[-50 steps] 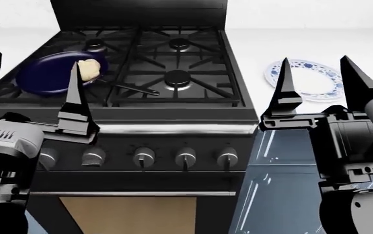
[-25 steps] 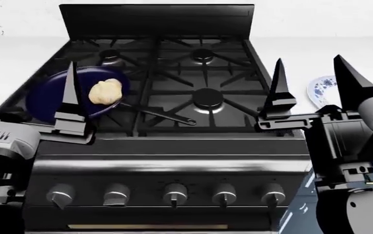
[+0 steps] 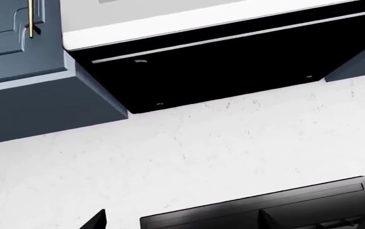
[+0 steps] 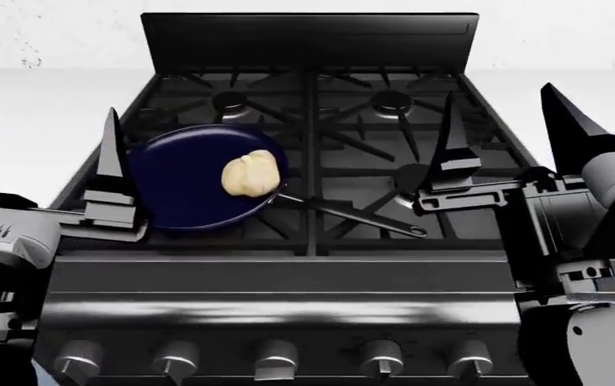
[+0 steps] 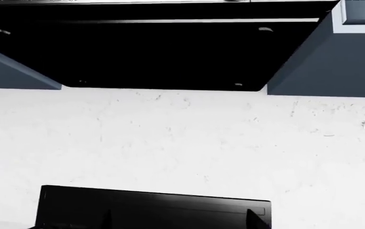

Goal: Pick up the pan and dump the vegetables in it onto the plate. Then return the pan to the stove.

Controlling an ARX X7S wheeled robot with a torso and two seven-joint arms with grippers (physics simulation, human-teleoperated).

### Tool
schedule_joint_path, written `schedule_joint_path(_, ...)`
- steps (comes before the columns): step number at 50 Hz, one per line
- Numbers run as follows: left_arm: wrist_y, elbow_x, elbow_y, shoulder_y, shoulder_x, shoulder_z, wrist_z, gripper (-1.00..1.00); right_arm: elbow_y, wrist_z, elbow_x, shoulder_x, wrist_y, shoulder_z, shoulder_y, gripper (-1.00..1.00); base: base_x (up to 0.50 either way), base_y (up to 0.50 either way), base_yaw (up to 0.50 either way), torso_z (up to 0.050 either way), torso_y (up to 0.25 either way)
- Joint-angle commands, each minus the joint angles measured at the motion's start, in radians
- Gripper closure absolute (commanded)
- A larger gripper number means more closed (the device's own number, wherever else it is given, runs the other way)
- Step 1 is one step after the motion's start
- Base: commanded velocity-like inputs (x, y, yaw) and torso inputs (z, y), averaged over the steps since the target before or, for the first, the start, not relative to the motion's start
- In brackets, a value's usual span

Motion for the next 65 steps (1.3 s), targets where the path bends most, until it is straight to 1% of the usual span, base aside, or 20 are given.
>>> schedule_joint_path(1,-0.002,-0.011,0.011,0.006,-0.003,-0.006,-0.008,-1.0,-0.005,-0.013,0.024,0.028,0.039,-0.006,0.052,-1.0,0.0,0.0,0.0,0.0,0.0)
schedule_joint_path(6,-0.006,-0.019,0.017,0.006,-0.005,-0.014,-0.011,-1.0,0.011,-0.06,0.047,0.075,0.078,-0.03,0.132,-1.0,0.0,0.0,0.0,0.0,0.0)
schedule_joint_path(10,0.012,-0.02,0.009,0.013,-0.006,-0.019,-0.008,-1.0,0.048,-0.131,0.082,0.126,0.112,-0.054,0.241,-1.0,0.0,0.0,0.0,0.0,0.0)
schedule_joint_path(15,0.046,-0.015,-0.012,0.028,-0.004,-0.02,-0.002,-1.0,0.119,-0.23,0.155,0.171,0.144,-0.042,0.363,-1.0,0.0,0.0,0.0,0.0,0.0)
schedule_joint_path(17,0.057,-0.014,-0.019,0.034,-0.004,-0.022,0.0,-1.0,0.161,-0.285,0.212,0.183,0.159,-0.019,0.413,-1.0,0.0,0.0,0.0,0.0,0.0)
schedule_joint_path(22,0.066,-0.017,-0.022,0.044,-0.006,-0.031,0.0,-1.0,0.251,-0.402,0.285,0.223,0.159,0.006,0.48,-1.0,0.0,0.0,0.0,0.0,0.0)
schedule_joint_path(31,0.049,-0.025,-0.007,0.038,-0.017,-0.038,-0.009,-1.0,0.387,-0.573,0.371,0.29,0.187,-0.003,0.528,-1.0,0.0,0.0,0.0,0.0,0.0)
schedule_joint_path(40,0.025,-0.035,0.016,0.03,-0.025,-0.043,-0.022,-1.0,0.445,-0.645,0.475,0.321,0.29,-0.009,0.583,-1.0,0.0,0.0,0.0,0.0,0.0)
schedule_joint_path(49,-0.005,-0.048,0.034,0.011,-0.036,-0.038,-0.032,-1.0,0.481,-0.716,0.475,0.333,0.33,-0.111,0.654,-1.0,0.0,0.0,0.0,0.0,0.0)
schedule_joint_path(57,-0.016,-0.056,0.042,0.006,-0.044,-0.038,-0.039,-1.0,0.484,-0.753,0.468,0.342,0.365,-0.194,0.681,-1.0,0.0,0.0,0.0,0.0,0.0)
schedule_joint_path(65,0.004,-0.06,0.041,0.03,-0.045,-0.049,-0.041,-1.0,0.487,-0.791,0.421,0.344,0.355,-0.298,0.686,-1.0,0.0,0.0,0.0,0.0,0.0)
